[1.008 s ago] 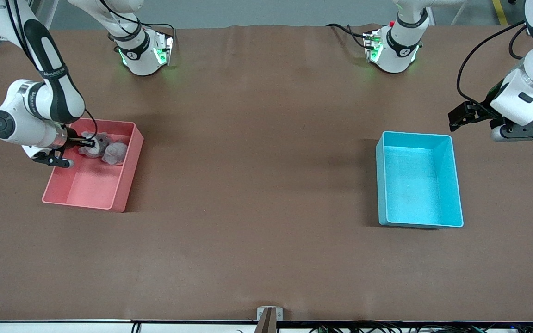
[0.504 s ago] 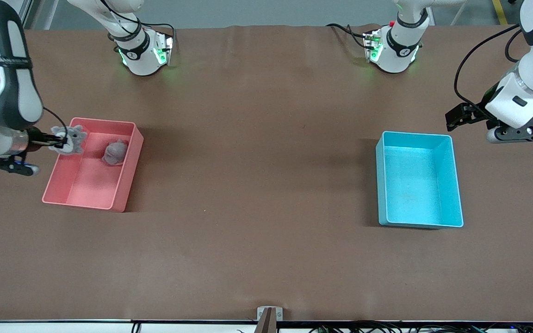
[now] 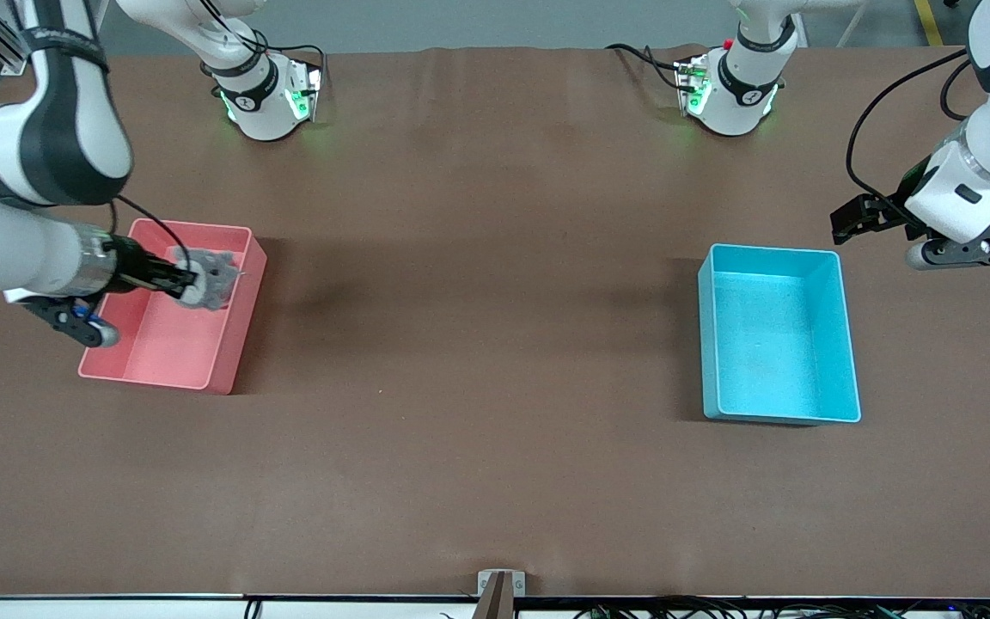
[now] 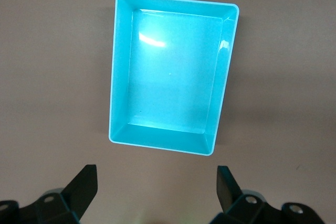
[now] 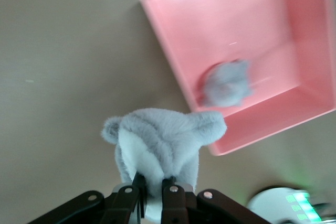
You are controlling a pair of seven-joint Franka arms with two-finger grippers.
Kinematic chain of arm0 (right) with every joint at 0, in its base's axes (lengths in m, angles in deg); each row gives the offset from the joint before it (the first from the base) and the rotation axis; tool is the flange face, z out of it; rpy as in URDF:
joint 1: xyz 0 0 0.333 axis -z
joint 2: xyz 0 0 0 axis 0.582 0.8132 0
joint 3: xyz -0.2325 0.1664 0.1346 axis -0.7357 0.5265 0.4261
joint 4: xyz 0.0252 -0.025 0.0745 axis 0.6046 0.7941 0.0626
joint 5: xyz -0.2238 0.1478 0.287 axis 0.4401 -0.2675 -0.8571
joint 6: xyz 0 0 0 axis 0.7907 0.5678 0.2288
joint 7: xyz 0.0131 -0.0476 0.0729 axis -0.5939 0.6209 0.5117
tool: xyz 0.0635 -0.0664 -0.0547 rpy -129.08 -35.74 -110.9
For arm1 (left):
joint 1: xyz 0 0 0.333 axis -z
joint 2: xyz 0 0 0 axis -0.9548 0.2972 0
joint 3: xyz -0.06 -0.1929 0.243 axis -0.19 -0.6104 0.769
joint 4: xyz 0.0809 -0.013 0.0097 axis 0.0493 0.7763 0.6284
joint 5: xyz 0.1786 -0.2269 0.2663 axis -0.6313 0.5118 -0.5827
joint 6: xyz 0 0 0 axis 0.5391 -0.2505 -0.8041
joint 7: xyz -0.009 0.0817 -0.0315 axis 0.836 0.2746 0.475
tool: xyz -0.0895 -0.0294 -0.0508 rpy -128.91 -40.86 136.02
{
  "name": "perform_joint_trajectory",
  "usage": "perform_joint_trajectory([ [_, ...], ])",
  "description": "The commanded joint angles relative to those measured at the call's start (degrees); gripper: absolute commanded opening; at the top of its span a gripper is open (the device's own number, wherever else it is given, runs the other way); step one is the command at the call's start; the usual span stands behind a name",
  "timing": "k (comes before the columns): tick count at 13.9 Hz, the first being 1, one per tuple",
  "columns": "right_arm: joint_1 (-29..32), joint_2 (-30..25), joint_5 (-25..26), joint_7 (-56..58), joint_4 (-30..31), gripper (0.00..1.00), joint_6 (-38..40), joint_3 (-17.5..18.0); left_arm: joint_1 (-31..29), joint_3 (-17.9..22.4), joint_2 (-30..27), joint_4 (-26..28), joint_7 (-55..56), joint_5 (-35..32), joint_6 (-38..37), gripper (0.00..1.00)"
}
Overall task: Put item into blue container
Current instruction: 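Grasp the grey cat plush with the right gripper and lift it, then carry the cat plush to mid-table while the left gripper reaches over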
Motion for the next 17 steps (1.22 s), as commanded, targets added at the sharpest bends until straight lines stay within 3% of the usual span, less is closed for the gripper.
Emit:
perform_joint_trajectory([
  [1,-6.93,3.43,-2.27,-10.6,-1.46,0.0,-5.38,-0.61,-0.54,-0.33,-1.29,1.67,-0.97,0.53,0.69,1.0],
  [5,-18.1,11.33,-3.59,-28.26,-3.74,0.0,-18.82,-0.61,-1.84,-0.16,-1.03,4.3,-0.8,0.7,2.0,1.0],
  [9,-25.93,20.91,-3.5,-42.86,-7.34,0.0,-31.13,-0.61,-4.58,-0.25,-0.59,12.64,-0.8,1.84,10.86,1.0],
  [12,-30.68,27.51,-2.89,-50.0,-10.94,0.01,-34.84,-0.61,-4.41,-0.25,0.46,20.21,0.51,9.19,19.48,1.0],
  [15,-32.18,30.59,-3.5,-55.36,-10.95,0.03,-42.48,-0.61,-3.71,-0.77,4.68,19.78,0.87,15.8,21.42,1.0],
  [16,-32.36,30.95,-3.59,-55.46,-10.95,0.19,-43.02,-0.61,-3.01,-1.91,5.82,19.78,2.96,16.25,22.91,1.0],
  [17,-32.36,30.96,-3.5,-54.85,-10.95,0.54,-43.02,-0.61,-2.74,-3.31,7.05,19.17,6.64,16.34,23.97,1.0],
])
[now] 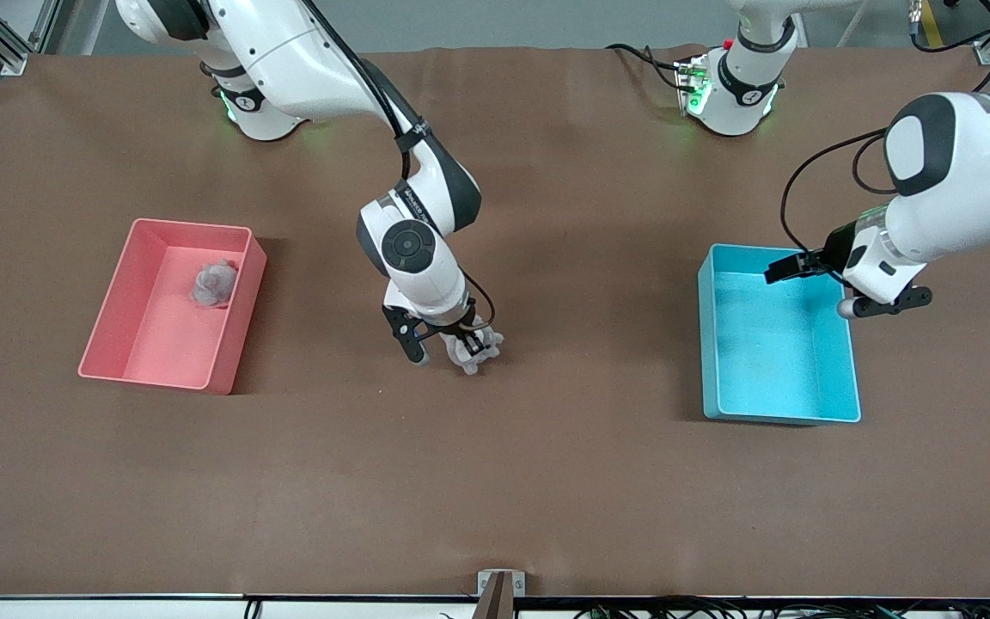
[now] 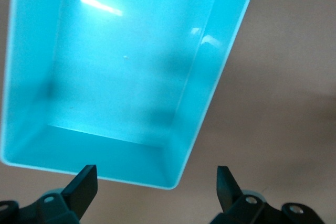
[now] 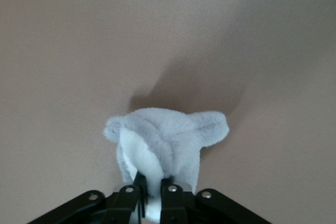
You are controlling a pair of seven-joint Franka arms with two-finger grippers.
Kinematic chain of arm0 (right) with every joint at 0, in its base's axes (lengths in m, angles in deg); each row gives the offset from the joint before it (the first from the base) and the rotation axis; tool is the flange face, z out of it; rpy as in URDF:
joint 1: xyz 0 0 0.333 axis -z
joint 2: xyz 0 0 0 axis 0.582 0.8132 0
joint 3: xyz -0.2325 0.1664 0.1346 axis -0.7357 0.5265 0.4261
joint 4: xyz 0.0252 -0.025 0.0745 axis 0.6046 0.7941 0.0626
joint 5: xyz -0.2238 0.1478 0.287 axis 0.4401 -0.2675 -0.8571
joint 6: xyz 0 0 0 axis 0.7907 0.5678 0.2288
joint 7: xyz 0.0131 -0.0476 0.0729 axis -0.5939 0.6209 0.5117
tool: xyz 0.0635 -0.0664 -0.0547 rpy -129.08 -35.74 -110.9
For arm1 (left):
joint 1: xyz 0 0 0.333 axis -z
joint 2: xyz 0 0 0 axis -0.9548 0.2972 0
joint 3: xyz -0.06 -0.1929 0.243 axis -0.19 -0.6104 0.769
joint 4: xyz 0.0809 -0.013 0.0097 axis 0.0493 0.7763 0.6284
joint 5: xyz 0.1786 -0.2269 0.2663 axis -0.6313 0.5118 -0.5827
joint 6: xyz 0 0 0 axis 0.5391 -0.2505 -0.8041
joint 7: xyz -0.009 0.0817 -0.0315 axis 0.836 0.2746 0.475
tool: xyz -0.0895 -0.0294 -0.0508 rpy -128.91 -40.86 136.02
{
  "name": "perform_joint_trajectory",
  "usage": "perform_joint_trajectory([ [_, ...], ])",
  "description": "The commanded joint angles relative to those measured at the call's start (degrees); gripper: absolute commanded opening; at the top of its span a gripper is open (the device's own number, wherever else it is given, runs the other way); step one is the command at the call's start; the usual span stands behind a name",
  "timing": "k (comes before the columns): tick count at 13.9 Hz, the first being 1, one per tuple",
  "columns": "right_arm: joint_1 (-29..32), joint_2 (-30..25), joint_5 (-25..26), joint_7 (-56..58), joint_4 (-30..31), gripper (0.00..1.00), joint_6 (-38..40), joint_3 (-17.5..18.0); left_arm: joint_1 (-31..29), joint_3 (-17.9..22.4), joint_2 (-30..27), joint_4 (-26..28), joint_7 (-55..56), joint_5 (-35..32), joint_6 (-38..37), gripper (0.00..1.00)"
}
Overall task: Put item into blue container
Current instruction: 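Carry the cat plush to mid-table while the left gripper reaches over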
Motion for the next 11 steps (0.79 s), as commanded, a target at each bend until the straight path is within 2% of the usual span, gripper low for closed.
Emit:
perform_joint_trajectory([
  [1,-0.44,0.48,-0.7,-0.48,-1.12,1.0,-0.02,-0.71,1.71,-4.24,3.56,-1.91,9.88,1.1,2.81,1.0],
  [4,0.87,-0.83,-0.43,6.78,-1.21,1.0,2.08,-0.8,2.24,-10.22,8.93,-5.86,23.52,1.01,6.32,1.0],
  [6,4.64,-3.89,-0.78,14.77,-2.86,1.0,9.96,-0.8,3.11,-13.21,12.44,-8.58,30.54,1.01,8.87,1.0],
  [9,12.53,-11.88,-0.7,32.94,-2.53,1.0,24.28,-0.89,10.3,-13.49,19.38,-17.0,43.63,1.01,9.41,1.0],
  [11,18.17,-15.67,-0.35,41.75,-1.74,1.0,31.15,-1.06,15.49,-13.4,25.52,-24.29,53.21,0.57,9.5,1.0],
])
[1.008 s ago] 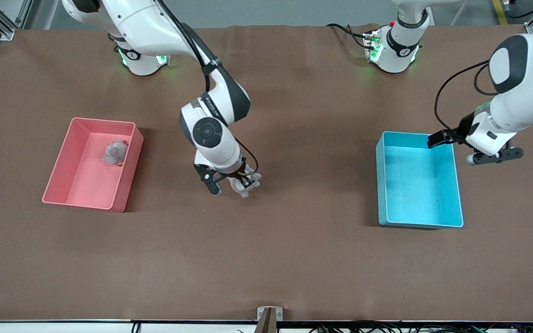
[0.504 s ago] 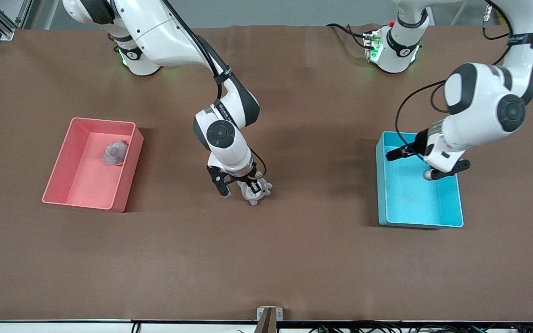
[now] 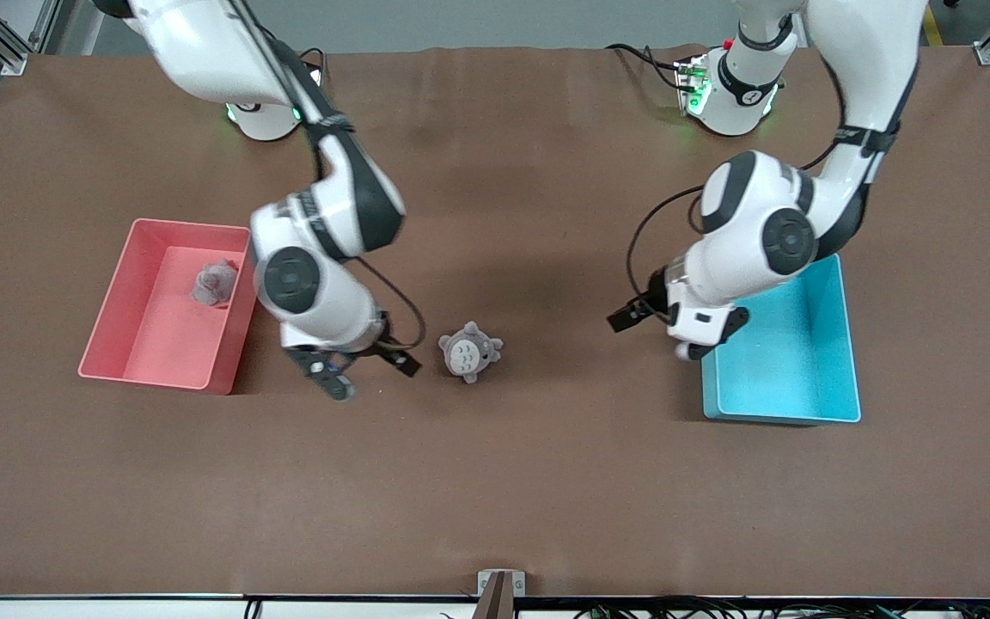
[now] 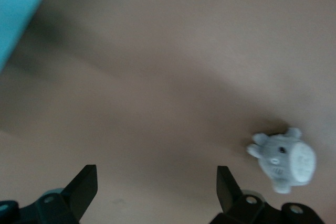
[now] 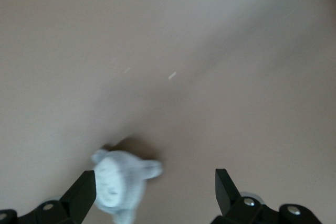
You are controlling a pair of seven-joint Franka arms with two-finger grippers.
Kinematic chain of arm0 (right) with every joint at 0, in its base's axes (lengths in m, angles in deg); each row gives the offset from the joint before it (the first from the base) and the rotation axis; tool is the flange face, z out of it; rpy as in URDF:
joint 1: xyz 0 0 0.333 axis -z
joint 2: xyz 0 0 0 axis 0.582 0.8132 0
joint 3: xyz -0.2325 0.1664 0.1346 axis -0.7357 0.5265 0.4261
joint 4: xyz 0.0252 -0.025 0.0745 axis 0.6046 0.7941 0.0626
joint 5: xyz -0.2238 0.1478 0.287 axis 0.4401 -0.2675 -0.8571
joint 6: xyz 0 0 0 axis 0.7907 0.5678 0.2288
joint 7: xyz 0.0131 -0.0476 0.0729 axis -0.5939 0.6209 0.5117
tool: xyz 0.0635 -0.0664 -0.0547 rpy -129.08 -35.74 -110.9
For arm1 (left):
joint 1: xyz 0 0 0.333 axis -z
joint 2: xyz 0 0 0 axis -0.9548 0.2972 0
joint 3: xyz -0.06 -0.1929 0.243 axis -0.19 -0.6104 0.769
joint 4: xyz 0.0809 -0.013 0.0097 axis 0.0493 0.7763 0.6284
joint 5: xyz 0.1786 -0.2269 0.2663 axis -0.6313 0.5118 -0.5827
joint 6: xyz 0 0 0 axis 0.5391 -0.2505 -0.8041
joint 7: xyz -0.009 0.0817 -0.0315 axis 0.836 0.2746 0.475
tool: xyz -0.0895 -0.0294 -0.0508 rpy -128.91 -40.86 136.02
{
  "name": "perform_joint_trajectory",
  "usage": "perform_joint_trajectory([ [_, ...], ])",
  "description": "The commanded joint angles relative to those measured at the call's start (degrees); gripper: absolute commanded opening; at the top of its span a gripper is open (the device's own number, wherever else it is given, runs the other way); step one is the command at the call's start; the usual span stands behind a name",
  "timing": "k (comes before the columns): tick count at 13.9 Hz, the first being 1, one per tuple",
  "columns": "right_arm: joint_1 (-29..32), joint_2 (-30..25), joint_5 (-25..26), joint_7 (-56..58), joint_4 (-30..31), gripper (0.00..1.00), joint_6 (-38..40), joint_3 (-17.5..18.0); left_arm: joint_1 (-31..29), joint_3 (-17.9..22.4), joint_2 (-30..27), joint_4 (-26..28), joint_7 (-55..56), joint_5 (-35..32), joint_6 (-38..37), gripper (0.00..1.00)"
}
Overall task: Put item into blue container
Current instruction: 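Pass the cat plush from the right gripper to the left gripper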
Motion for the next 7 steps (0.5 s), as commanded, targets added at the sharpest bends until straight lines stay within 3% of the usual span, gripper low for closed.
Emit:
perform_joint_trajectory([
  [1,7.45,-7.28,0.0,12.87,5.6,1.0,5.4,0.97,6.12,0.1,9.96,-12.16,11.81,0.12,0.22,1.0],
  [3,12.73,-12.81,3.14,23.42,12.71,1.0,5.06,0.88,9.81,0.36,14.54,-16.05,19.64,-0.24,3.8,1.0],
  [5,16.87,-16.25,7.02,30.55,17.45,1.0,4.62,0.88,13.42,0.97,17.28,-16.86,26.94,-0.24,12.39,1.0],
  [7,21.09,-19.68,7.74,36.89,24.74,1.0,0.25,0.88,16.5,1.06,20.52,-16.86,32.05,-0.24,21.63,1.0],
])
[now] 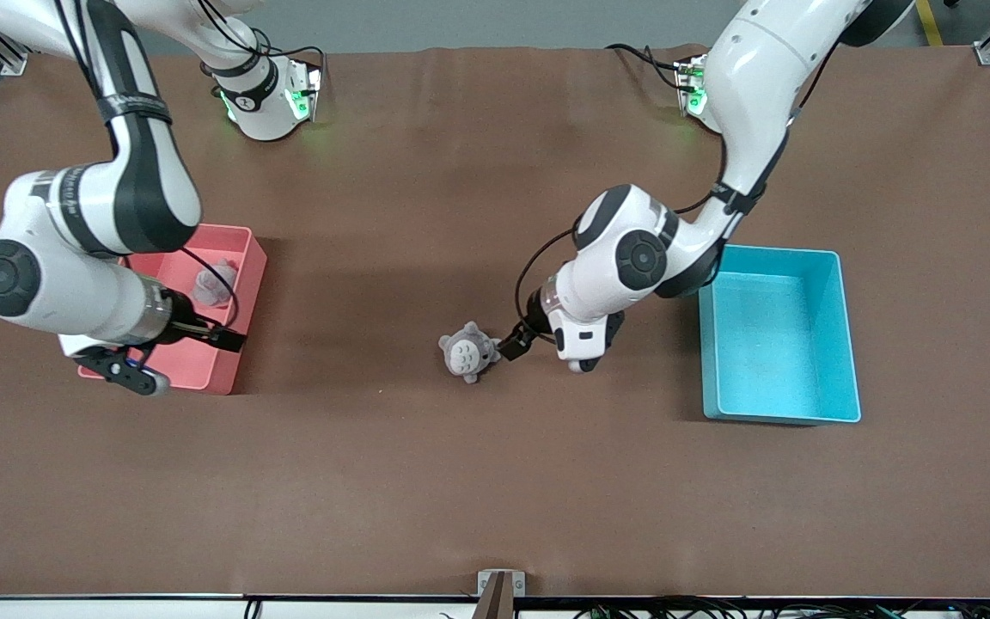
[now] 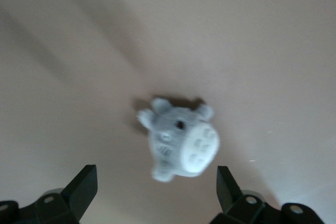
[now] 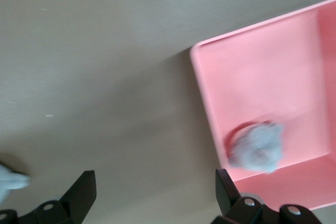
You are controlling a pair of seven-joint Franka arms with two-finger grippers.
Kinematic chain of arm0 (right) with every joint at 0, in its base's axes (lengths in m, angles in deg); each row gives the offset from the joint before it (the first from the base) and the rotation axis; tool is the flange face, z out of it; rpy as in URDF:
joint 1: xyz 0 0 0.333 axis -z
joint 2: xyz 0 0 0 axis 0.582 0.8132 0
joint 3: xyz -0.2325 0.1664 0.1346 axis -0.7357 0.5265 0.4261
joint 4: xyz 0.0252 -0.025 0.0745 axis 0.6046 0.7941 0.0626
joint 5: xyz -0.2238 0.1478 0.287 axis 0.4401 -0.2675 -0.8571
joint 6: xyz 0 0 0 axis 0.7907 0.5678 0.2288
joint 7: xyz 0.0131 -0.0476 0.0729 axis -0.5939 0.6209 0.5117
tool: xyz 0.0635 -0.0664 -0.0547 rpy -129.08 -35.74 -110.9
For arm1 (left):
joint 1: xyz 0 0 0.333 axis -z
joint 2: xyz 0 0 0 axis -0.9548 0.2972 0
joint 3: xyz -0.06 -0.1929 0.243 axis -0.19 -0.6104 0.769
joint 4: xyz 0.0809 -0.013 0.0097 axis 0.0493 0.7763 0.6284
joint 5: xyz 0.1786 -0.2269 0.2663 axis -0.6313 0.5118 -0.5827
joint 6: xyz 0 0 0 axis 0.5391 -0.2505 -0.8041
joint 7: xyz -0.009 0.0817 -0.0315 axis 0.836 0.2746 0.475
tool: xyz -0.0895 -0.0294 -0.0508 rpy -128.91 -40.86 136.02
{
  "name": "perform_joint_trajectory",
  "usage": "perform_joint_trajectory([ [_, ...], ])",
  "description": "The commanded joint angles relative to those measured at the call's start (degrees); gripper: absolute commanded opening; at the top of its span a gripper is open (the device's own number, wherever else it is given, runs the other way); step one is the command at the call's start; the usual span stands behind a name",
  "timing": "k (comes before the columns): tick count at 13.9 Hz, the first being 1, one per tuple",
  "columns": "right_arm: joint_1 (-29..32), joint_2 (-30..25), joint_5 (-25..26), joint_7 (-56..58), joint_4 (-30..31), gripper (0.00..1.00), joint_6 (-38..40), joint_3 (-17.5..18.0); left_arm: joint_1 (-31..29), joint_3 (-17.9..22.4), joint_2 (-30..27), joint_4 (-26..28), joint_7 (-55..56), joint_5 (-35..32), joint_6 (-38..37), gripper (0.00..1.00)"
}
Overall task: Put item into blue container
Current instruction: 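Pass the cat plush from the right gripper to the left gripper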
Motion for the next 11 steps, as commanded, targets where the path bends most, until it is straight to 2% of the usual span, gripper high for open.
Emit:
perform_joint_trajectory([
  [1,5.18,-7.34,1.77,7.69,14.26,1.0,-8.41,1.23,4.34,1.31,4.67,-2.11,5.79,-0.32,8.64,1.0],
  [5,10.38,-9.55,2.21,14.57,29.39,1.0,-25.2,1.32,13.39,9.3,9.06,-4.21,9.48,-0.05,12.45,1.0],
  [8,11.71,-8.85,2.04,14.58,34.6,1.0,-30.25,1.41,14.9,10.28,11.35,-6.41,9.93,-0.14,14.11,0.99],
  [9,11.71,-8.85,1.86,14.58,35.74,1.0,-30.51,1.41,15.17,10.28,11.71,-6.32,9.93,-0.23,16.21,0.95],
  [10,11.71,-8.67,1.6,14.58,36.36,1.0,-30.6,1.5,15.43,10.28,12.32,-6.32,9.93,-0.23,17.63,0.87],
  [11,11.71,-8.23,1.42,14.49,36.98,1.0,-30.69,1.5,15.78,10.28,12.76,-6.32,9.85,-0.23,18.07,0.75],
])
